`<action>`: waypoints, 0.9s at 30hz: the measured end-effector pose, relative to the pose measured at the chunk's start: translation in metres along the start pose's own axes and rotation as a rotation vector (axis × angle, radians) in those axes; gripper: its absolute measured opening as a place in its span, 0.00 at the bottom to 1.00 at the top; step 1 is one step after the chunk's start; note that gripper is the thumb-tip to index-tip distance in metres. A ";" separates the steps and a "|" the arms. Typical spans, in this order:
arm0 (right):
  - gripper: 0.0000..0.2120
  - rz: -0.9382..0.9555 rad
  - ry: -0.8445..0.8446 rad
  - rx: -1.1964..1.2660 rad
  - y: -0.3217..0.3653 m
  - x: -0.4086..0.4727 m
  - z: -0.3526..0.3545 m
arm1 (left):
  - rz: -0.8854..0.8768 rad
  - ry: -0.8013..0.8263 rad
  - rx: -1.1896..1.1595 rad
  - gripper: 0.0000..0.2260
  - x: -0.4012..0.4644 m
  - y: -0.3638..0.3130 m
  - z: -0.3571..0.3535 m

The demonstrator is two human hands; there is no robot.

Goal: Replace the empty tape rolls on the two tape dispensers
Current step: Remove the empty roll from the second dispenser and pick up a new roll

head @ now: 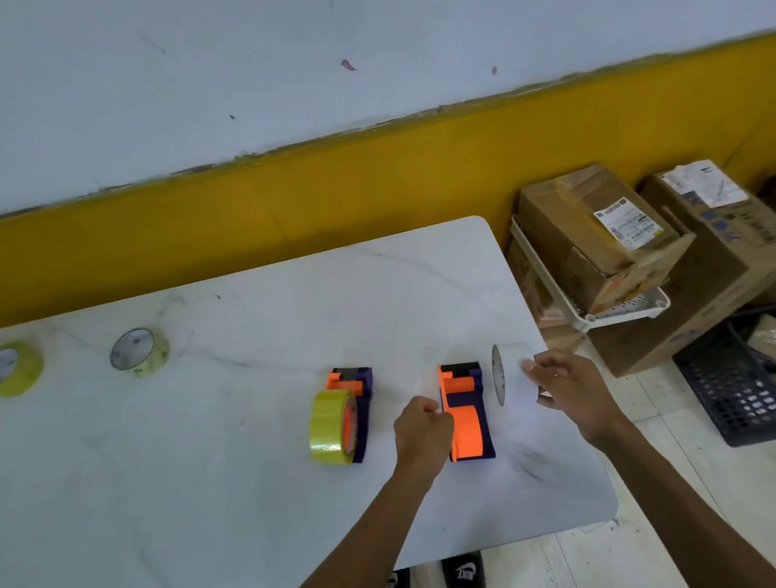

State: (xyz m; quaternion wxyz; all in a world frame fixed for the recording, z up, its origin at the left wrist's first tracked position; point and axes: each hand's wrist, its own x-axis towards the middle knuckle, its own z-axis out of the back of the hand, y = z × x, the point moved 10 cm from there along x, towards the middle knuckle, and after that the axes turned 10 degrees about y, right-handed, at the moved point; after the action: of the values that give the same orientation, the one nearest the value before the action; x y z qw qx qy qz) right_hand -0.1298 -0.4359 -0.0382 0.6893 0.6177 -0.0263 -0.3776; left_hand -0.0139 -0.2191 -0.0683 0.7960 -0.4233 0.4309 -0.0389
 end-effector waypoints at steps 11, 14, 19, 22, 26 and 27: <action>0.12 0.193 0.345 0.041 0.114 0.026 -0.127 | -0.121 -0.331 -0.222 0.07 -0.042 -0.018 0.161; 0.10 0.241 0.428 0.029 0.152 0.022 -0.194 | -0.152 -0.394 -0.327 0.06 -0.061 -0.009 0.211; 0.10 0.365 0.633 -0.060 0.209 -0.025 -0.341 | -0.219 -0.516 -0.388 0.10 -0.105 0.015 0.306; 0.09 0.399 0.739 -0.082 0.226 -0.067 -0.432 | -0.251 -0.602 -0.404 0.14 -0.137 0.044 0.366; 0.10 0.381 0.810 -0.071 0.237 -0.118 -0.538 | -0.229 -0.713 -0.402 0.16 -0.183 0.096 0.451; 0.10 0.383 0.825 -0.077 0.240 -0.129 -0.561 | -0.217 -0.719 -0.411 0.16 -0.191 0.110 0.470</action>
State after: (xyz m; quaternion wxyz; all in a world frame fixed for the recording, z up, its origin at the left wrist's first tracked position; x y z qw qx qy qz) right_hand 0.1775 0.0903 0.0940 0.7220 0.6744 0.1507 0.0337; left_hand 0.1707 0.2335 0.1058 0.7861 -0.6025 0.0775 0.1143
